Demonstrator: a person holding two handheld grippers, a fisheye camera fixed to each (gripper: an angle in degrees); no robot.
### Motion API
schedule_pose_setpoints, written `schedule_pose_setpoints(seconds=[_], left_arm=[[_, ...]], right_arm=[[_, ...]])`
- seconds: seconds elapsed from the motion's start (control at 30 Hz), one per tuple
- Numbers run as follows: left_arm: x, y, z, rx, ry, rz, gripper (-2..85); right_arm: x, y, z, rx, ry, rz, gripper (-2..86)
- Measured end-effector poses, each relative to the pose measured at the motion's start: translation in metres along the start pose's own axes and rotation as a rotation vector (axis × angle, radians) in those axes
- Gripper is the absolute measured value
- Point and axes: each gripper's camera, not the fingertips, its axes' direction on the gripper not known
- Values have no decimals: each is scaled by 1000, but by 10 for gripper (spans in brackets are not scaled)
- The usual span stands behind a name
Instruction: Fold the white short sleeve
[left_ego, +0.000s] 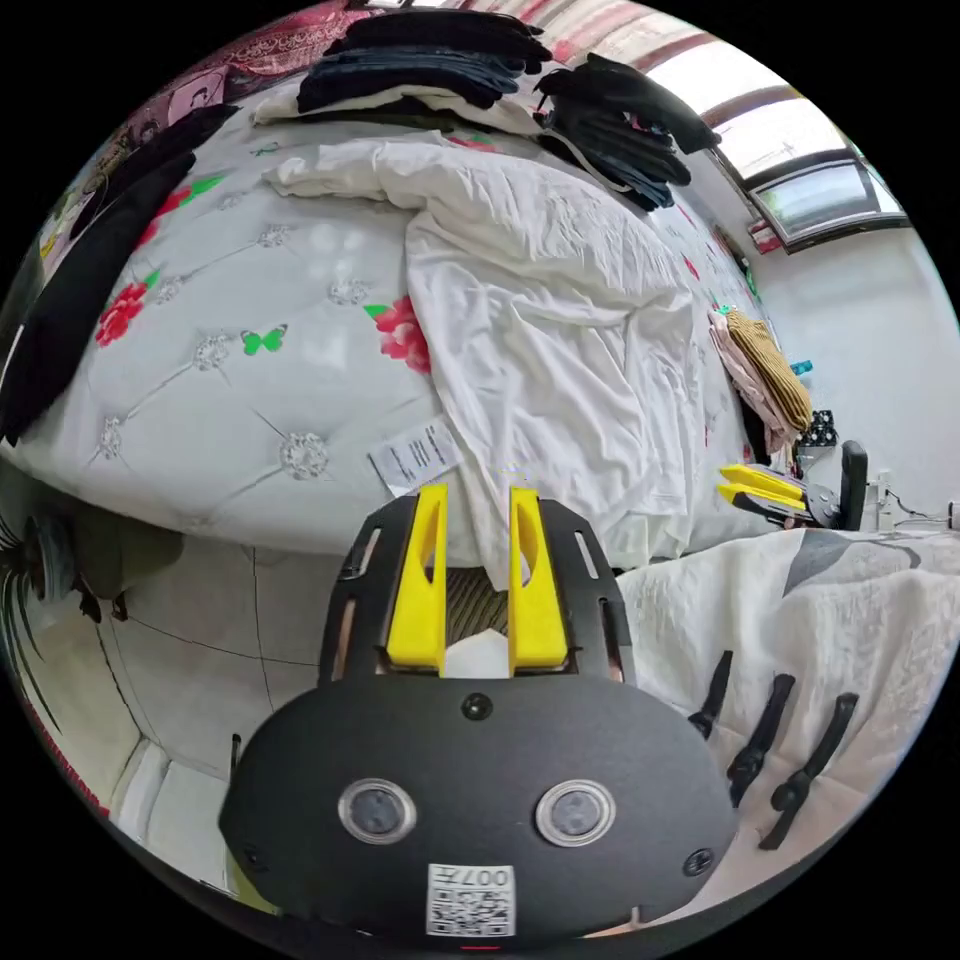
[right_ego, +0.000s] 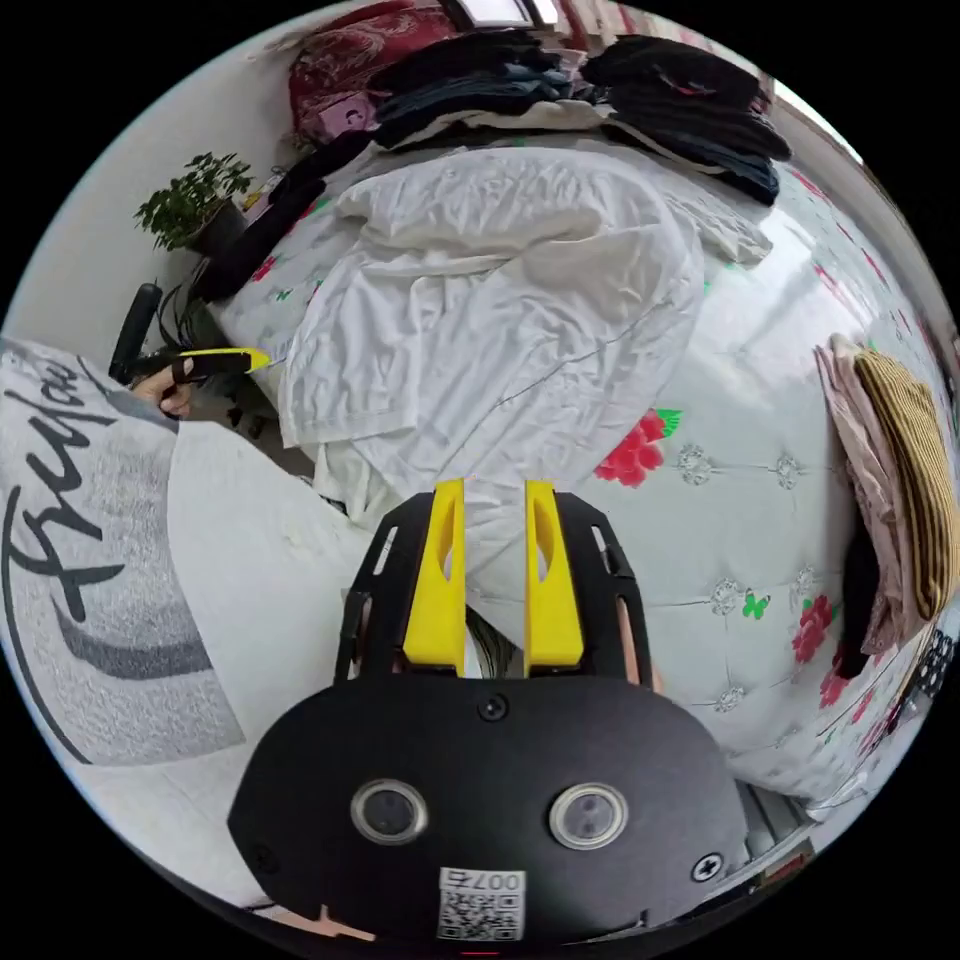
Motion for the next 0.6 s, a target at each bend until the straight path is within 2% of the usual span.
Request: schedule_pose_setpoints(seconds=[0.13, 0.23, 0.3, 0.43, 0.6], left_arm=[[15, -2, 20, -62, -21, 34, 101], [28, -6, 31, -69, -214, 43, 41], [35, -7, 33, -68, -264, 117, 9], [24, -6, 24, -62, -238, 74, -8], [0, 17, -19, 82, -252, -37, -9]], right_arm=[[-35, -15, 31, -111, 8, -185, 84], [-49, -19, 42, -95, 129, -258, 60], [-51, -17, 40, -79, 136, -298, 40], [-22, -2, 22, -37, 168, -180, 7], [40, 58, -24, 101, 167, 75, 1]])
